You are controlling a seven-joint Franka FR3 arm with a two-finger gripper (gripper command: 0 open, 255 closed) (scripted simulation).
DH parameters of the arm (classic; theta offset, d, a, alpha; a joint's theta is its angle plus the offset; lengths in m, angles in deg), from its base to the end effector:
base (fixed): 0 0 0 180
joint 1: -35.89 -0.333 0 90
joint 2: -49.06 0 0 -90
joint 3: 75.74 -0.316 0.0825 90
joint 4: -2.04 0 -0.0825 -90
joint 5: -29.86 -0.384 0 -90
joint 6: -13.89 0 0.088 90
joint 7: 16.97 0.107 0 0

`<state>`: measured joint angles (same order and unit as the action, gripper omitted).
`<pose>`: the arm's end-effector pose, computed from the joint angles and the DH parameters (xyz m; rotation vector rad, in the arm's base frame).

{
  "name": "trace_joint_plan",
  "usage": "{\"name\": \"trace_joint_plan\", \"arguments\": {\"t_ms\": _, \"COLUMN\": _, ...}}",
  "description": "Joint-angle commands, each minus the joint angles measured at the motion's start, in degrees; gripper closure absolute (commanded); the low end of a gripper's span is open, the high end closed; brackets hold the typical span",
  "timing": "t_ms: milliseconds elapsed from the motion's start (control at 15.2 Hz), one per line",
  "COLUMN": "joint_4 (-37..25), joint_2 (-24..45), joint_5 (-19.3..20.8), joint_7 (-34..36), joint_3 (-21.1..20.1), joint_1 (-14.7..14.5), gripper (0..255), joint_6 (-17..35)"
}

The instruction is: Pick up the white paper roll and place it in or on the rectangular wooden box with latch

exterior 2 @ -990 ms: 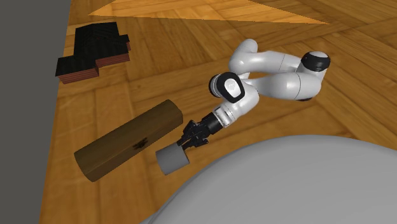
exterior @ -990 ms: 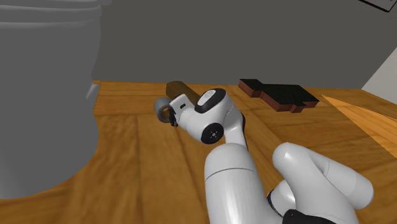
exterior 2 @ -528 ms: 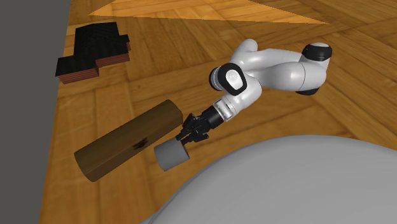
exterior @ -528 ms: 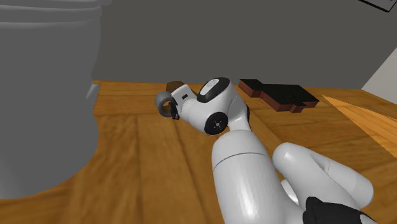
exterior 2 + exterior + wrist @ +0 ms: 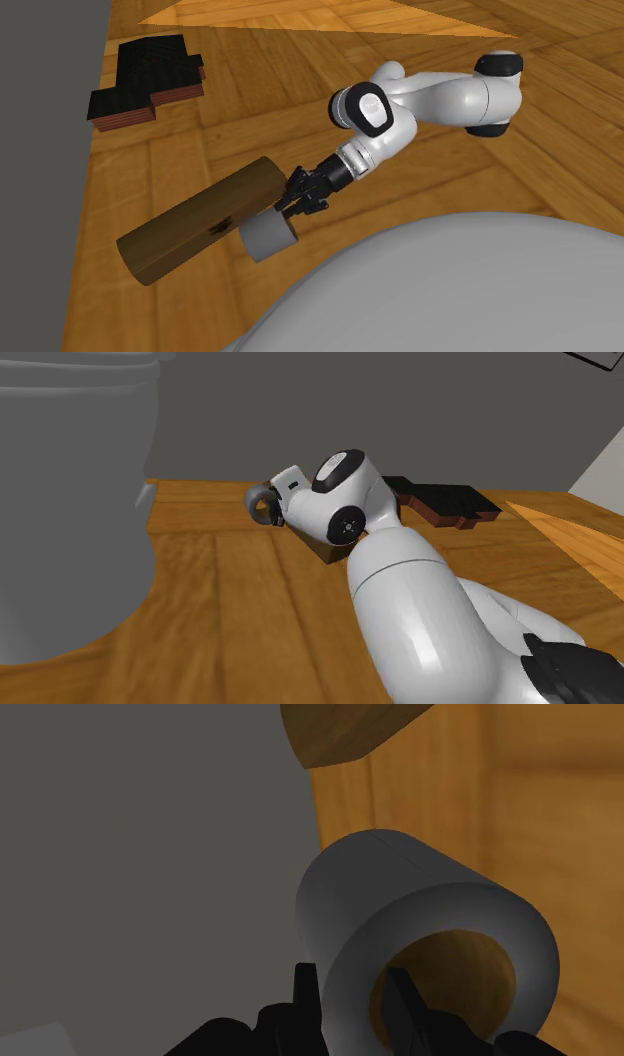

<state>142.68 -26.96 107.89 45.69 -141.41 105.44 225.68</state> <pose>0.4115 0.1931 0.4082 1.7889 1.0635 1.0423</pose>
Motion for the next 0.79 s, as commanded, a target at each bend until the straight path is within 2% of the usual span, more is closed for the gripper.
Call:
{"name": "trace_joint_plan", "arguments": {"t_ms": 0, "joint_4": -1.6, "joint_2": 1.3, "joint_5": 3.6, "joint_7": 2.2, "joint_3": 1.2, "joint_1": -0.1, "gripper": 255, "joint_6": -0.4}}
{"name": "trace_joint_plan", "arguments": {"t_ms": 198, "joint_4": -3.9, "joint_2": 2.3, "joint_5": 8.0, "joint_7": 5.2, "joint_3": 3.0, "joint_1": 0.2, "gripper": 255, "joint_6": 0.1}}
{"name": "trace_joint_plan", "arguments": {"t_ms": 264, "joint_4": -4.1, "joint_2": 2.3, "joint_5": 8.4, "joint_7": 5.5, "joint_3": 3.2, "joint_1": 0.3, "gripper": 255, "joint_6": 0.2}}
{"name": "trace_joint_plan", "arguments": {"t_ms": 528, "joint_4": 0.9, "joint_2": 4.5, "joint_5": -4.3, "joint_7": -12.1, "joint_3": 4.5, "joint_1": 5.3, "gripper": 255, "joint_6": 4.1}}
{"name": "trace_joint_plan", "arguments": {"t_ms": 726, "joint_4": 2.3, "joint_2": 5.1, "joint_5": -10.4, "joint_7": -20.4, "joint_3": 4.8, "joint_1": 11.3, "gripper": 255, "joint_6": 9.3}}
